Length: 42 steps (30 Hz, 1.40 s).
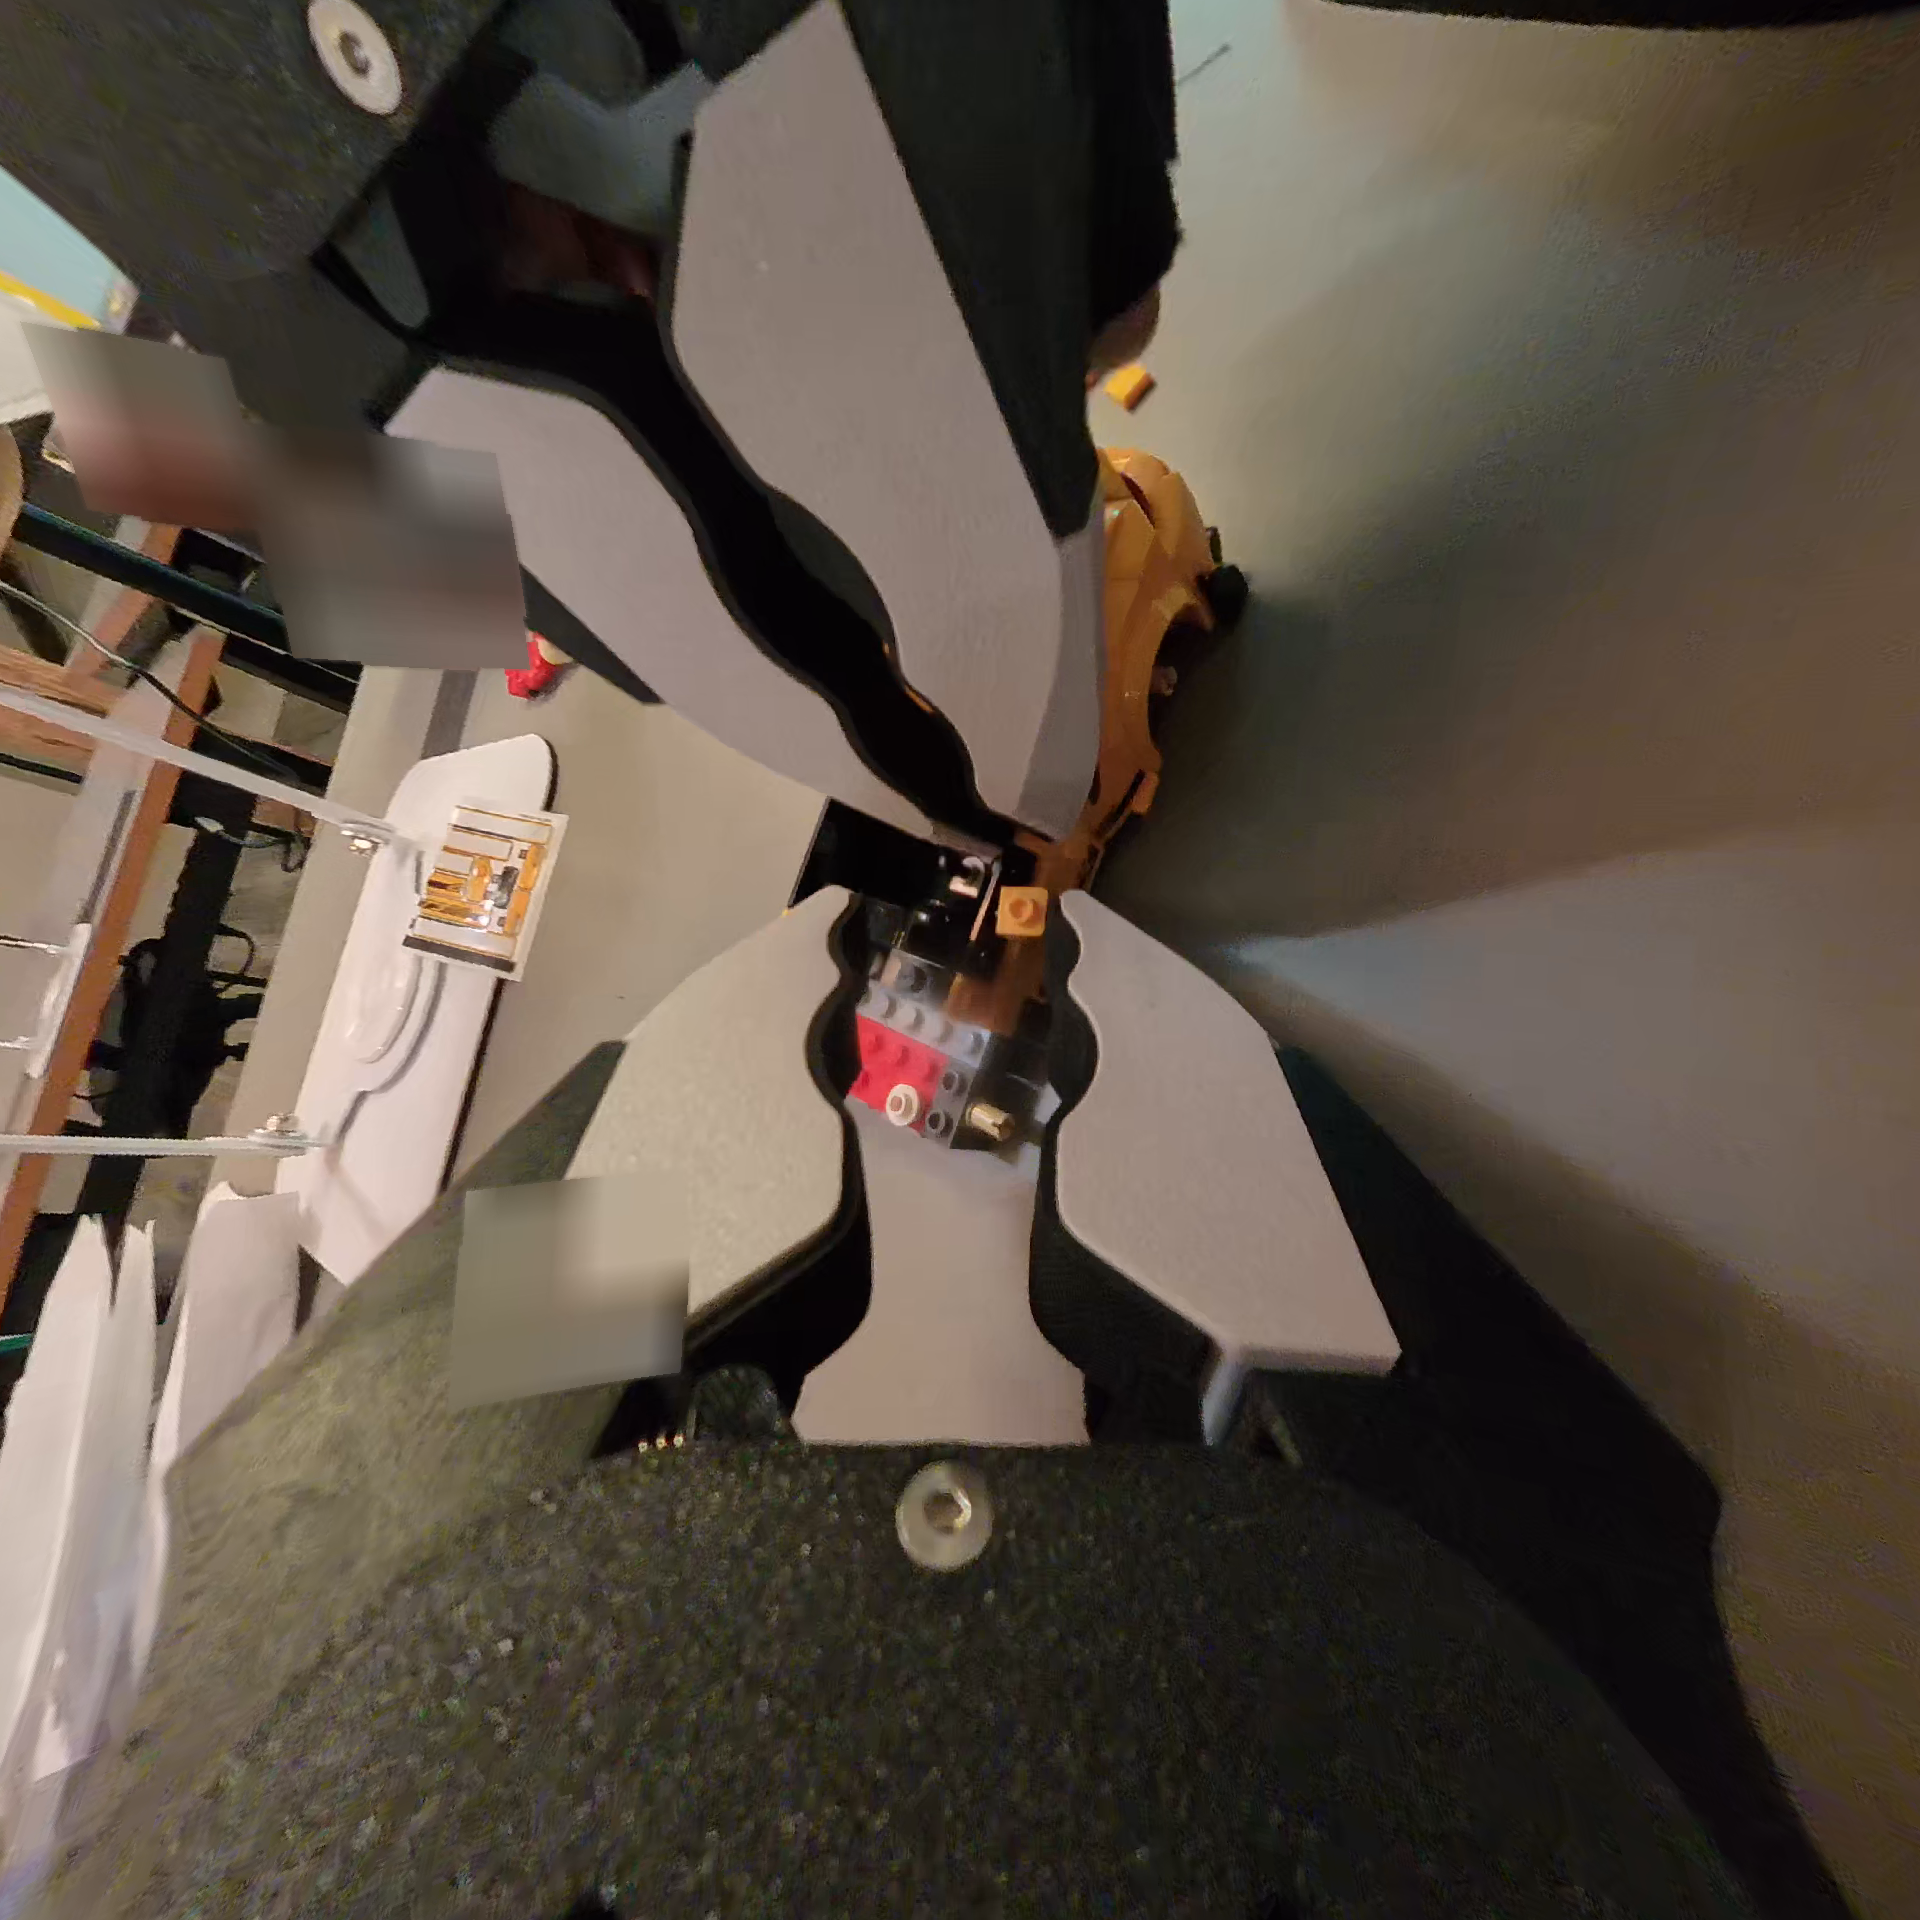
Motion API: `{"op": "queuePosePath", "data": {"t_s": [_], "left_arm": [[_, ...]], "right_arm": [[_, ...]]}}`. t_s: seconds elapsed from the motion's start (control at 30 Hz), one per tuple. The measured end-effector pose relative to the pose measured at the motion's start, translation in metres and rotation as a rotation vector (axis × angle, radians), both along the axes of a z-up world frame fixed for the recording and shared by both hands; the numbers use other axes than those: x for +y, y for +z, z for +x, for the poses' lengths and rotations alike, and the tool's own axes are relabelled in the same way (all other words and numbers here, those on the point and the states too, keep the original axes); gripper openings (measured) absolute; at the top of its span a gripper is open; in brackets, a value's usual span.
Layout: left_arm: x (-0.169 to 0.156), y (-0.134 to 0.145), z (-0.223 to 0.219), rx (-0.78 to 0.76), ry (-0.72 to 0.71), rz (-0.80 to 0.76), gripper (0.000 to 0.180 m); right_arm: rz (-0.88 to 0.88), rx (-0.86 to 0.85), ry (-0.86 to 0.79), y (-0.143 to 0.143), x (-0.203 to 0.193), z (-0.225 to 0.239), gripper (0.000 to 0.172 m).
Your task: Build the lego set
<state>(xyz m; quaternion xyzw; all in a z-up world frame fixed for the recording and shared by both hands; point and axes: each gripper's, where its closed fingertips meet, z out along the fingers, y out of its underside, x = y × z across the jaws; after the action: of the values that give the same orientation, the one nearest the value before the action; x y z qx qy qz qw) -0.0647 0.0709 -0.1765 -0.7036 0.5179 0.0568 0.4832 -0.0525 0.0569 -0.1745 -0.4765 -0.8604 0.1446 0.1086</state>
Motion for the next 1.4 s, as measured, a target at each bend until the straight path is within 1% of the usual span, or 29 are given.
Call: {"op": "queuePosePath", "data": {"t_s": [0.2, 0.43, 0.63, 1.0, 1.3, 1.37, 1.4], "left_arm": [[0.001, 0.003, -0.001, 0.028, -0.007, 0.034, 0.034], [0.005, 0.006, -0.003, 0.042, -0.023, 0.026, 0.039], [0.011, 0.007, -0.007, 0.072, -0.029, 0.038, 0.039], [0.019, 0.008, -0.013, 0.074, -0.021, 0.073, 0.039], [0.021, 0.004, -0.017, 0.093, -0.014, 0.065, 0.039], [0.015, 0.004, -0.017, 0.085, -0.048, 0.040, 0.038], [0.014, 0.003, -0.021, 0.072, -0.041, 0.005, 0.037]], "right_arm": [[-0.053, 0.005, -0.018, 0.004, 0.001, 0.002, 0.006], [-0.147, -0.007, -0.025, 0.009, -0.001, -0.003, 0.015], [-0.145, -0.018, -0.066, 0.006, 0.003, -0.012, 0.015], [-0.157, -0.015, -0.235, 0.007, 0.020, -0.026, 0.012], [-0.068, -0.048, -0.222, 0.002, 0.023, -0.026, 0.012], [-0.066, -0.037, -0.223, 0.005, 0.024, -0.024, 0.012], [-0.065, -0.029, -0.226, 0.007, 0.024, -0.022, 0.013]]}}
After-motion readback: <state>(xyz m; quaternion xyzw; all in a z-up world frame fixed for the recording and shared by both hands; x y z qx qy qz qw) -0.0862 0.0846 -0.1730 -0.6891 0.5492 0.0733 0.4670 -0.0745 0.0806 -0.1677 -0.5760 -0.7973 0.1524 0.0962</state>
